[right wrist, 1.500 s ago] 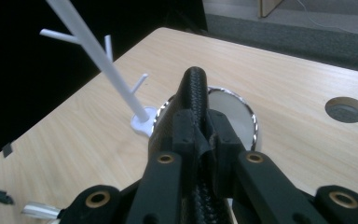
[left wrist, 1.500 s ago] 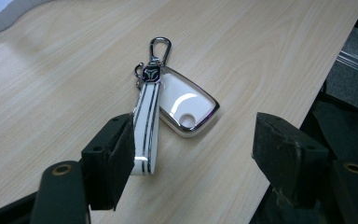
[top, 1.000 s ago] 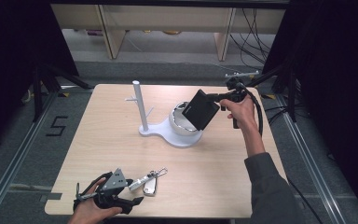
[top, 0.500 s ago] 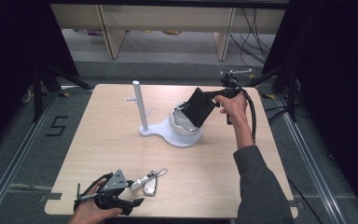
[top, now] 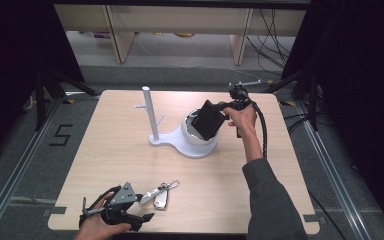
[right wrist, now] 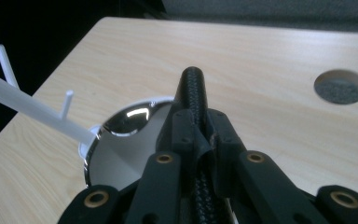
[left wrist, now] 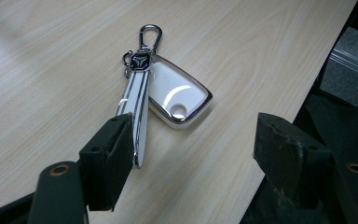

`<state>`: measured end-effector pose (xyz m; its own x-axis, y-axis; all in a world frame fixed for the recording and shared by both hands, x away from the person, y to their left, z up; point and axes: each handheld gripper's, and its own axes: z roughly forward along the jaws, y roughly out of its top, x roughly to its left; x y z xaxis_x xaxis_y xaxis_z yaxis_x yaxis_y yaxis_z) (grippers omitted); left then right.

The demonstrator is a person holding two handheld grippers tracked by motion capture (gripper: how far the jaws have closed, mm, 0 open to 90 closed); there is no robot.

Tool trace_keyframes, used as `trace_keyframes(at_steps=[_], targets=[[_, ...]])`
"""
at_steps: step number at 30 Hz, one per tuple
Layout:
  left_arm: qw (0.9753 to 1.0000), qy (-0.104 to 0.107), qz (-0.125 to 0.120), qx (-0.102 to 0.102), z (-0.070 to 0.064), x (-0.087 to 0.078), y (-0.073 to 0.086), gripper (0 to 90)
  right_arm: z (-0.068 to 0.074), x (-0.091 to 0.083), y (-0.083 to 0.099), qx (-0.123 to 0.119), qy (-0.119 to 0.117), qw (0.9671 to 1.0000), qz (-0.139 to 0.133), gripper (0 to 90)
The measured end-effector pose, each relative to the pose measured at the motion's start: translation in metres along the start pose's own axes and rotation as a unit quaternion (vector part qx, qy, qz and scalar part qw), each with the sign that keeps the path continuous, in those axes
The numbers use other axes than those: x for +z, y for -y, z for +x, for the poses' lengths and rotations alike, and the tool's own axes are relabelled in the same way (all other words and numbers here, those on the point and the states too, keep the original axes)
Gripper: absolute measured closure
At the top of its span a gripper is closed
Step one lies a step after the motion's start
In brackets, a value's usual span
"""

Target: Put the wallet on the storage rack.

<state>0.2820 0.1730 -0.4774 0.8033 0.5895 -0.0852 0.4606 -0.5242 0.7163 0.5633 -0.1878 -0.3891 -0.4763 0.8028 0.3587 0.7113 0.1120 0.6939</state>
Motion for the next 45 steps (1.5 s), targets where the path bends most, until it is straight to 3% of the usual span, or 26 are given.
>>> trace_keyframes(at_steps=[1,3,4,7,9,10,11,12,13,15,16,17,21,23,24,27,29,30,32,35,36,37,40,44,45], targets=[[0.9999,0.013,-0.001,-0.006,-0.001,0.001,0.0,28.5,0.0,0.0,0.0,0.0,0.0,1.0,0.0,83.0],[0.9998,0.02,0.001,-0.007,-0.001,0.002,0.0,28.3,-0.002,0.003,0.005,0.004,0.0,1.0,-0.008,82.7],[0.9999,0.015,0.001,-0.004,-0.001,0.002,0.001,28.0,-0.003,0.003,0.006,0.005,-0.008,0.9999,-0.011,82.1],[1.0,0.005,-0.001,-0.003,0.0,0.002,0.001,28.0,-0.002,0.0,0.006,0.003,-0.003,0.9999,-0.011,77.3],[1.0,0.001,0.0,-0.009,0.0,0.002,0.001,28.0,-0.001,-0.002,0.005,-0.005,0.013,0.9998,-0.013,67.5],[1.0,-0.001,0.001,-0.008,0.0,0.002,0.001,28.0,0.003,-0.004,0.005,0.012,0.019,0.9997,-0.008,63.5],[1.0,0.0,0.001,-0.009,0.0,0.002,0.001,28.0,0.001,-0.006,0.005,-0.012,0.027,0.9995,-0.014,61.3],[1.0,-0.001,-0.002,-0.006,0.001,0.001,0.001,27.9,0.003,-0.011,0.005,-0.01,0.035,0.9992,-0.015,58.3],[0.9999,-0.01,0.002,-0.001,0.002,0.0,0.001,27.7,0.003,-0.016,0.005,-0.024,0.052,0.9983,-0.007,54.2],[0.9998,0.002,-0.011,-0.016,0.0,0.001,0.001,27.4,0.008,-0.026,0.007,-0.032,0.069,0.9971,-0.012,46.5],[1.0,-0.003,0.0,-0.006,0.003,0.0,0.001,27.3,0.008,-0.032,0.009,-0.036,0.066,0.9969,-0.022,45.3],[1.0,-0.002,-0.002,-0.009,0.003,0.0,0.0,27.2,0.006,-0.044,0.013,-0.04,0.049,0.9975,-0.033,42.7],[0.9999,-0.002,-0.002,-0.011,0.002,0.001,0.0,27.1,0.003,-0.06,0.025,-0.042,0.039,0.9974,-0.043,39.5],[0.9999,-0.006,-0.001,-0.009,0.003,0.001,0.0,27.1,0.003,-0.069,0.038,-0.038,0.019,0.9983,-0.039,39.8],[1.0,-0.002,-0.001,-0.009,0.003,0.001,-0.001,27.1,0.0,-0.072,0.044,-0.061,0.014,0.9972,-0.042,39.2],[1.0,-0.003,0.001,-0.006,0.004,0.001,-0.003,27.0,0.002,-0.083,0.077,-0.063,0.011,0.9975,-0.031,37.5],[0.9999,-0.005,-0.003,-0.012,0.005,0.003,-0.005,26.8,0.002,-0.084,0.082,-0.062,0.008,0.9976,-0.029,37.4],[0.9999,-0.004,-0.002,-0.012,0.006,0.003,-0.006,26.6,-0.001,-0.086,0.088,-0.074,0.008,0.9969,-0.024,37.0],[0.9998,-0.004,-0.003,-0.018,0.007,0.006,-0.009,25.3,0.001,-0.09,0.107,-0.065,0.001,0.9977,-0.019,36.4],[0.9999,-0.007,0.0,-0.01,0.01,0.01,-0.015,25.1,0.002,-0.092,0.116,-0.064,0.002,0.9979,-0.007,36.3],[0.9999,-0.009,0.001,-0.008,0.011,0.011,-0.018,25.1,0.0,-0.093,0.12,-0.081,0.004,0.9967,-0.009,36.3],[0.9998,-0.018,0.009,0.003,0.014,0.013,-0.022,25.1,0.002,-0.094,0.127,-0.08,0.003,0.9968,-0.009,36.3],[0.9998,-0.017,0.008,0.003,0.016,0.017,-0.027,25.2,0.005,-0.093,0.136,-0.083,0.005,0.9965,-0.002,36.2],[0.9997,-0.019,0.014,0.005,0.02,0.024,-0.035,25.5,0.012,-0.085,0.154,-0.091,-0.013,0.9957,0.002,35.2],[0.9996,-0.02,0.018,0.006,0.022,0.026,-0.036,25.5,0.018,-0.081,0.165,-0.098,-0.013,0.9949,0.02,35.2]])
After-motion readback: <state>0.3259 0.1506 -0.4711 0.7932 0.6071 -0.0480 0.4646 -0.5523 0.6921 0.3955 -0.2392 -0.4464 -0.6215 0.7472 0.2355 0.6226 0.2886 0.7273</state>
